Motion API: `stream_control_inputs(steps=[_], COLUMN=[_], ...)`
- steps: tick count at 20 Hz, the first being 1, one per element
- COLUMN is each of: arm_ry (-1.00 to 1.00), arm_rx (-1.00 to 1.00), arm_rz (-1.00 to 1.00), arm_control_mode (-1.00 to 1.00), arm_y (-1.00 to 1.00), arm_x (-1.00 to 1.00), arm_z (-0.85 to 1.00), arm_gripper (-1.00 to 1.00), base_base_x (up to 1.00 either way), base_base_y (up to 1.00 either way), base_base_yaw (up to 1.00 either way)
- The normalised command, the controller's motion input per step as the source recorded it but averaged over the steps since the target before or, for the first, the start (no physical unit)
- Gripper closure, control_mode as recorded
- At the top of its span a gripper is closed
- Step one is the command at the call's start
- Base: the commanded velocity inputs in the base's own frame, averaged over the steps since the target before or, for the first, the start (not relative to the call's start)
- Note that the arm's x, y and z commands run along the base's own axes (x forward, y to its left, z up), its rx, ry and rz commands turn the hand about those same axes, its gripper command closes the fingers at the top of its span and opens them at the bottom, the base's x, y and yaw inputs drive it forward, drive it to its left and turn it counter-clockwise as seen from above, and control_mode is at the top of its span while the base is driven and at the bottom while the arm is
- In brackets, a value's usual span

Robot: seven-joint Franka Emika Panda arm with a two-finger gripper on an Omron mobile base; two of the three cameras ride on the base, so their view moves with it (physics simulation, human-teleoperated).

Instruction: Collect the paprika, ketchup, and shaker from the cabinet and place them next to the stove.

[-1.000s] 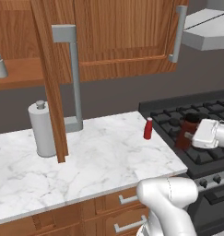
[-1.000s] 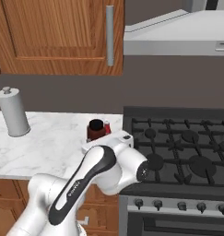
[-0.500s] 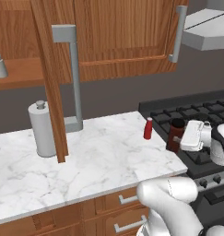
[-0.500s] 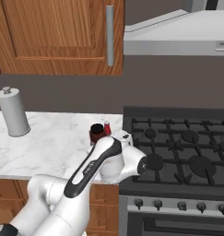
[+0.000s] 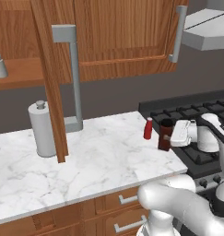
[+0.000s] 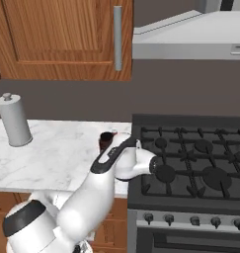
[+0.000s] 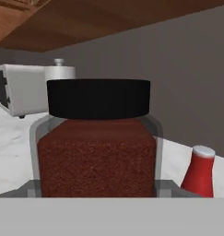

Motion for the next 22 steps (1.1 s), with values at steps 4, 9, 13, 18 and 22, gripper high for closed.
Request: stream_control_inputs(steps=[4, 9, 13, 18, 22], arm_ry=[0.09, 0.0, -0.05, -0.06, -0.01], arm_rx=[0.01, 0.07, 0.1, 0.09, 0.01], arm_rz=[0.11, 0.09, 0.08, 0.07, 0.06], arm_control_mode=[-1.0, -1.0, -1.0, -1.0, -1.0], arm_y=[-0.2, -0.25, -0.17, -0.02, 0.0], arm_x=[0.55, 0.38, 0.23, 0.11, 0.14], arm_z=[-0.39, -0.4, -0.44, -0.36, -0.28], arm_gripper=[1.0, 1.0, 1.0, 1.0, 1.0], base_base_x=[0.0, 0.0, 0.0, 0.0, 0.0], base_base_y=[0.0, 0.0, 0.0, 0.0, 0.0], base_base_yaw=[0.0, 0.0, 0.0, 0.0, 0.0])
